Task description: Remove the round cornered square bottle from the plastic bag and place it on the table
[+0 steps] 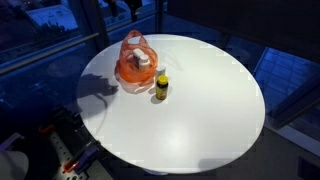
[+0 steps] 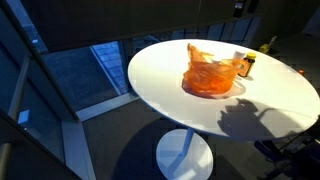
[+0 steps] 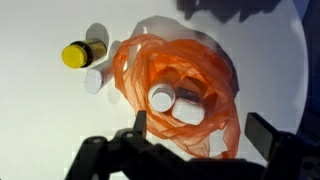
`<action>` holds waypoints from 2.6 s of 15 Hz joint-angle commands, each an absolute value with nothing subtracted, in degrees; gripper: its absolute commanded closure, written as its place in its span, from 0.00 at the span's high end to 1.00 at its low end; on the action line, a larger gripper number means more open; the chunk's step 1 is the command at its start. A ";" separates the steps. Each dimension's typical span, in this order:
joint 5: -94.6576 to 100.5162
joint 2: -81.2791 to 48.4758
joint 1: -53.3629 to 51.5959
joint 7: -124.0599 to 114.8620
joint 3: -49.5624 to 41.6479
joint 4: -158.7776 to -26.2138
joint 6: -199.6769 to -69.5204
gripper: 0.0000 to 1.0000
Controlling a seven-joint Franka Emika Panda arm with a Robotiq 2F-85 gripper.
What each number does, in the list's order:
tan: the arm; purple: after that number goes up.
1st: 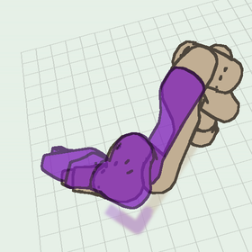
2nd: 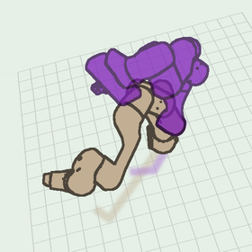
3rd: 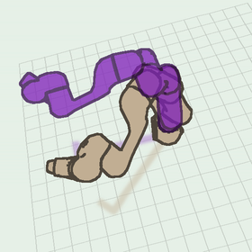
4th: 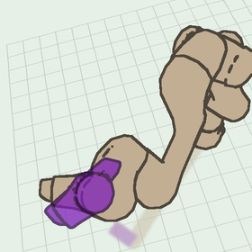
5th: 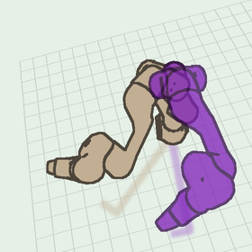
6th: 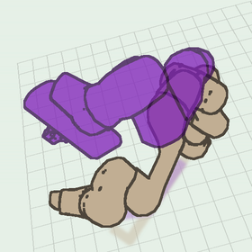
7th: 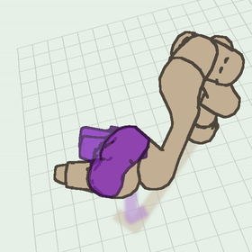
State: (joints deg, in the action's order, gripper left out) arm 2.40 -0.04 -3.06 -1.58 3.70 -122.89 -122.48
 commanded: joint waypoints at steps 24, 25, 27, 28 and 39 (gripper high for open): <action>-3.77 -18.96 -0.78 22.24 5.84 -121.03 -141.90 1.00; -3.60 -19.43 -0.75 22.60 6.07 -120.86 -142.26 1.00; -3.11 -20.45 -0.78 23.31 6.42 -120.41 -143.05 1.00; -2.90 -20.93 -0.80 23.61 6.57 -120.16 -143.50 1.00; -0.69 -25.22 -0.52 24.68 7.01 -116.53 -145.13 1.00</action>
